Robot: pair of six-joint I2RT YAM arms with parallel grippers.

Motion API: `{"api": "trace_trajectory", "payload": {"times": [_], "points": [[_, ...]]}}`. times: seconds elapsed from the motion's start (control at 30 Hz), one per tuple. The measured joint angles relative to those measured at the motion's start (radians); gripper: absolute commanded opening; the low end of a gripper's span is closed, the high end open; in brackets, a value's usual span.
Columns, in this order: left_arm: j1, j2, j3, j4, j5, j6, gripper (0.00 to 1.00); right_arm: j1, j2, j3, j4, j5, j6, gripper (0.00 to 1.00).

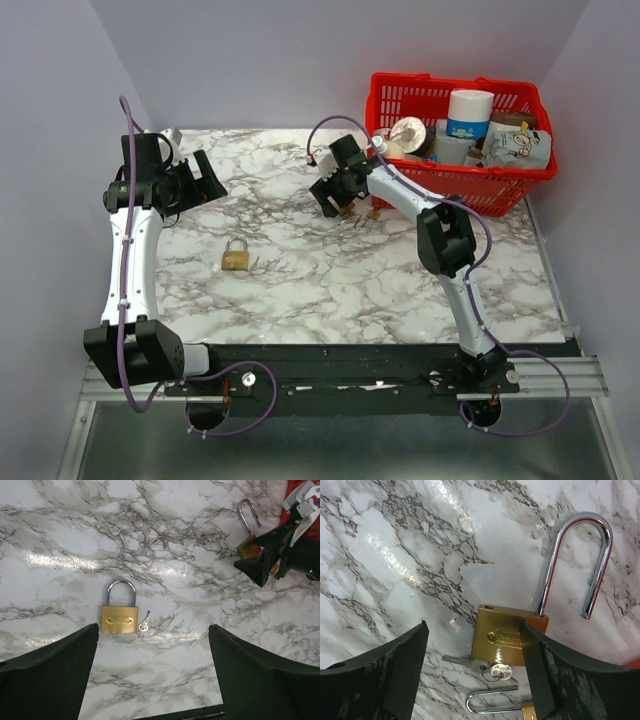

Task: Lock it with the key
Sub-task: Adjust the lock at the center of the board.

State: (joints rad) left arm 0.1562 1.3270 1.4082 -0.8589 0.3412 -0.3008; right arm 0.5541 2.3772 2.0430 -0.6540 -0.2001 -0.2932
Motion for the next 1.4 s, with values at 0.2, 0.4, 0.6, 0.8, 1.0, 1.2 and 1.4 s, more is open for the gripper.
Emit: {"api": "trace_trajectory", "payload": {"times": [0.2, 0.4, 0.6, 0.8, 1.0, 1.2, 1.4], "points": [[0.005, 0.005, 0.002, -0.003, 0.016, -0.002, 0.99, 0.001, -0.002, -0.004, 0.003, 0.022, 0.014, 1.00], [0.006, 0.013, 0.002, -0.003, 0.024, -0.008, 0.99, 0.007, -0.038, -0.072, 0.031, 0.105, 0.035, 1.00], [0.006, 0.013, 0.002, -0.003, 0.035, -0.014, 0.99, 0.001, -0.038, -0.067, 0.022, 0.117, 0.035, 1.00], [0.006, 0.013, 0.002, -0.003, 0.038, -0.015, 0.99, 0.000, -0.019, -0.024, -0.009, 0.098, 0.042, 0.97], [0.006, 0.014, 0.003, -0.003, 0.039, -0.018, 0.99, 0.000, 0.008, 0.021, -0.049, 0.079, 0.048, 0.91], [0.006, 0.016, 0.003, -0.003, 0.045, -0.019, 0.99, 0.000, 0.021, 0.050, -0.079, 0.074, 0.048, 0.98], [0.008, 0.018, 0.003, -0.003, 0.053, -0.020, 0.99, 0.000, 0.021, 0.051, -0.100, 0.011, 0.017, 0.93]]}}
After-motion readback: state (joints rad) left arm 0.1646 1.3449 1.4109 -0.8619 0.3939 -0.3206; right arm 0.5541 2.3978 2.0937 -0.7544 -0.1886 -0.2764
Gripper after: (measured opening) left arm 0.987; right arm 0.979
